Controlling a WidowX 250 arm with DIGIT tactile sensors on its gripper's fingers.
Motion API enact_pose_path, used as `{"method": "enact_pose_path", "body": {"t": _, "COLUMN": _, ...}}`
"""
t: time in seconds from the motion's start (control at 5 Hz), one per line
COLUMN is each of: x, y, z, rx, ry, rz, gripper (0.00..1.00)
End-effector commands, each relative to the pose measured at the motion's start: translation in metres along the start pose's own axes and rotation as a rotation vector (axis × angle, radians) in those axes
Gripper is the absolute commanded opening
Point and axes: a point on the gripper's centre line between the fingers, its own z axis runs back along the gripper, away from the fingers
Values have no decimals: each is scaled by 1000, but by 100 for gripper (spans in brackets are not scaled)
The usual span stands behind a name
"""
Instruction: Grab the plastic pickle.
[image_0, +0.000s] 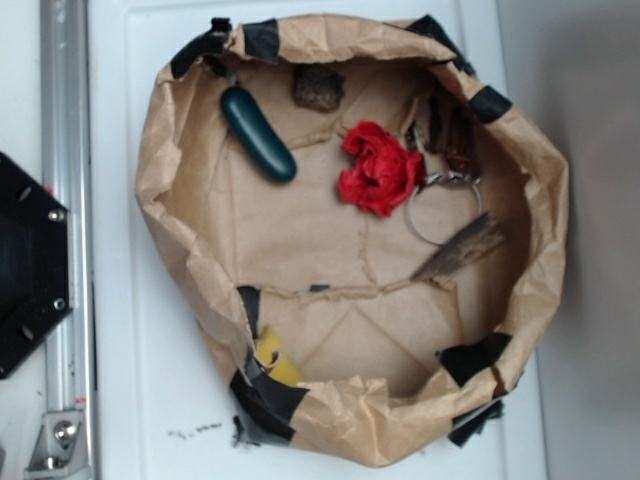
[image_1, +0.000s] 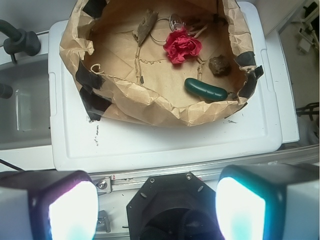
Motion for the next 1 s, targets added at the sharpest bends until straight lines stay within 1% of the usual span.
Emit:
{"method": "enact_pose_path", "body": {"t": 0.0, "x": 0, "y": 0, "z": 0, "rx": 0, "ry": 0, "rz": 0, "gripper": 100}}
{"method": "enact_pose_path", "body": {"t": 0.2, "x": 48, "y": 16, "z": -22, "rx": 39, "ry": -1, "rz": -93, "gripper": 100}}
{"method": "enact_pose_path", "body": {"t": 0.4, "x": 87, "y": 29, "z": -63, "rx": 3, "ry": 31, "rz": -185, "gripper": 100}}
{"method": "enact_pose_path", "body": {"t": 0.6, "x": 114, "y": 55, "z": -114, "rx": -66, "ry": 68, "rz": -276, "gripper": 100}}
{"method": "enact_pose_path", "body": {"t": 0.8, "x": 111, "y": 66, "z": -155, "rx": -112, "ry": 48, "rz": -398, "gripper": 100}}
